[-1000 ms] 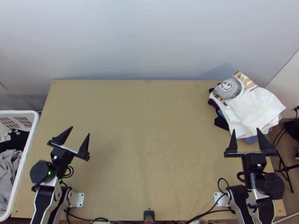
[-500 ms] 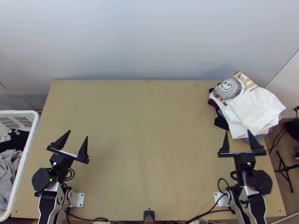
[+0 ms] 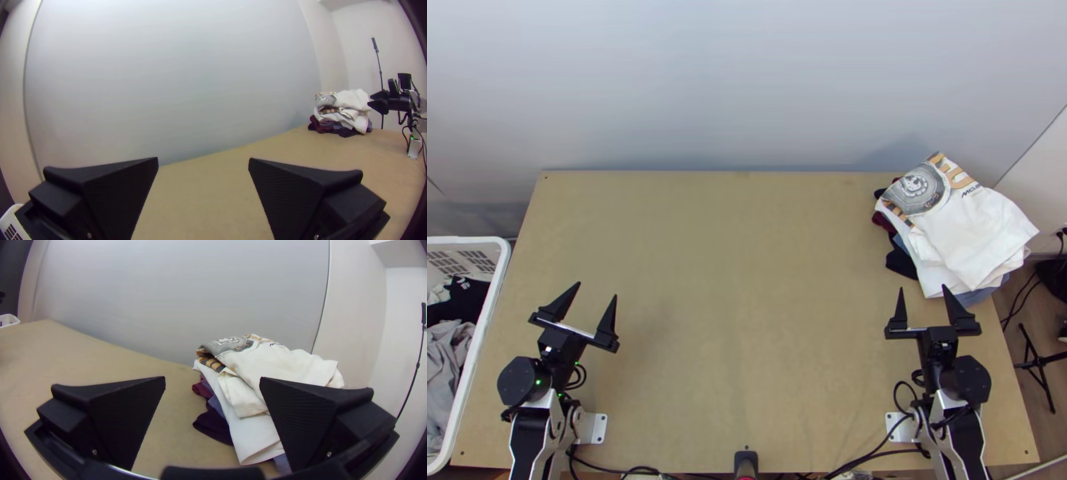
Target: Fold the t-shirt
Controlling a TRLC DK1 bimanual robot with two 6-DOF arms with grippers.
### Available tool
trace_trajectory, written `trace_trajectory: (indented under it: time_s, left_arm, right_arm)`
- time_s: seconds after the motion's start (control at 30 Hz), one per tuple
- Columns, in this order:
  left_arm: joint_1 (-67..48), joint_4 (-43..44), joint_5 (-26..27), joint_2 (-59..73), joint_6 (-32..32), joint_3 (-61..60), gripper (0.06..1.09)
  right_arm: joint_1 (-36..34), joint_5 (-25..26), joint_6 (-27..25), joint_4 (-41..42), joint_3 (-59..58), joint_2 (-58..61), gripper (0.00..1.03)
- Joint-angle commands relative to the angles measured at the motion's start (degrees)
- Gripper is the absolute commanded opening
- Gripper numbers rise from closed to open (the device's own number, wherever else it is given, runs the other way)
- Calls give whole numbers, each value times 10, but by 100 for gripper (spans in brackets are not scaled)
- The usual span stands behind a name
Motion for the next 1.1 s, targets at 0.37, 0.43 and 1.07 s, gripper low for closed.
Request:
trace_trajectory:
  time_s: [0.37, 0.43, 1.07]
  left_arm:
    - [2, -17, 0, 0, -16, -1, 105]
    - [-2, -17, 0, 0, -16, -1, 105]
    - [-30, -17, -1, 0, -17, -1, 105]
  right_arm:
    - [-7, 0, -8, -2, -6, 2, 98]
    - [-7, 0, -8, -2, -6, 2, 98]
    - [-7, 0, -7, -2, -6, 2, 98]
